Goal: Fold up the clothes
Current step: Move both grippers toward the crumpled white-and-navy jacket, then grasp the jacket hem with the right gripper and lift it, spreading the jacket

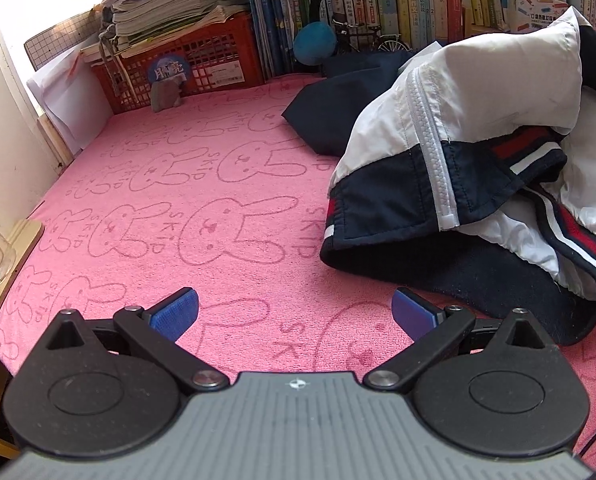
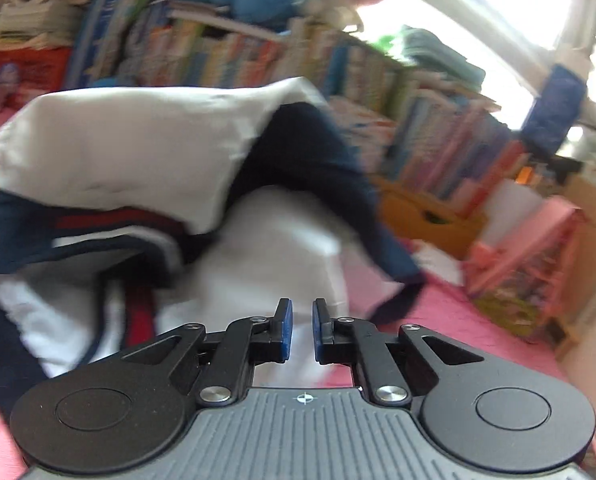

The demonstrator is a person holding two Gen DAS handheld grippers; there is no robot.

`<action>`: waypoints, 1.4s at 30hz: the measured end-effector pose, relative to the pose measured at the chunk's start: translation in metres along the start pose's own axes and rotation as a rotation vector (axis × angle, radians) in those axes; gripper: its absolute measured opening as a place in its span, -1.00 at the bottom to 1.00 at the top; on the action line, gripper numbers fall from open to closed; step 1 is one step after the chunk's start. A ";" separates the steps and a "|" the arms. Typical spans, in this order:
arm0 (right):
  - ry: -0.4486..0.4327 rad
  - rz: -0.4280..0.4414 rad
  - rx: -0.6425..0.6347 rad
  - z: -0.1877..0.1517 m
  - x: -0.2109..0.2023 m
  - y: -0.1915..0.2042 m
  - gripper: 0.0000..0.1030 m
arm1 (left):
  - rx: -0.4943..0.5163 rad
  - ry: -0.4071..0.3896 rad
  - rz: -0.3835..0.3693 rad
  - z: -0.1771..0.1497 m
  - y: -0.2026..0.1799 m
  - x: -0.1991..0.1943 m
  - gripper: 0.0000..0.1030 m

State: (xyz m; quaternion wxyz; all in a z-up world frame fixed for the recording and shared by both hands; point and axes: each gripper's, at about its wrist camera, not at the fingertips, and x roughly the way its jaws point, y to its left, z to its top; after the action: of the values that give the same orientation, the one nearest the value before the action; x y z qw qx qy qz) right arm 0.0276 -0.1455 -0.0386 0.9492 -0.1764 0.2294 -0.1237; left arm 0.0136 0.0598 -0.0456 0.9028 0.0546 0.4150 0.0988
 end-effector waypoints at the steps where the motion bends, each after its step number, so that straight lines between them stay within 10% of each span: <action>1: -0.012 -0.023 0.009 -0.002 -0.004 -0.011 -0.70 | 0.005 0.003 -0.001 0.000 -0.002 0.003 1.00; 4: -0.103 0.137 -0.095 -0.006 -0.021 -0.011 -0.59 | 0.002 0.018 0.004 -0.001 -0.003 0.007 1.00; 6: -0.160 0.247 -0.263 0.000 -0.027 0.017 0.00 | -0.007 0.017 -0.003 -0.003 -0.001 0.004 1.00; 10: -0.187 0.331 -0.528 0.015 -0.010 0.090 0.15 | 0.002 -0.004 -0.011 -0.007 0.001 -0.008 1.00; 11: -0.176 0.322 -0.546 0.019 0.001 0.102 0.14 | 0.005 -0.010 -0.013 -0.008 0.001 -0.011 1.00; 14: -0.137 0.215 -0.500 0.040 0.030 0.112 -0.89 | 0.017 -0.028 -0.014 -0.008 0.000 -0.014 1.00; 28: -0.374 0.018 0.012 0.082 -0.074 -0.102 -0.85 | 0.076 -0.187 -0.096 0.031 -0.069 0.005 1.00; 36: -0.086 -0.021 -0.037 -0.016 -0.073 -0.140 -0.78 | -0.036 -0.306 -0.051 0.024 -0.037 -0.018 1.00; 42: 0.075 0.054 -0.066 -0.072 -0.064 -0.112 -0.76 | 0.085 -0.291 0.083 0.016 -0.050 -0.001 1.00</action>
State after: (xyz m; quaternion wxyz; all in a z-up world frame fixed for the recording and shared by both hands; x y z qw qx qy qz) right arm -0.0793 -0.2472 -0.0297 0.9366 -0.1964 0.2735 -0.0970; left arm 0.0314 0.0105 -0.0434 0.9454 0.1234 0.2809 0.1095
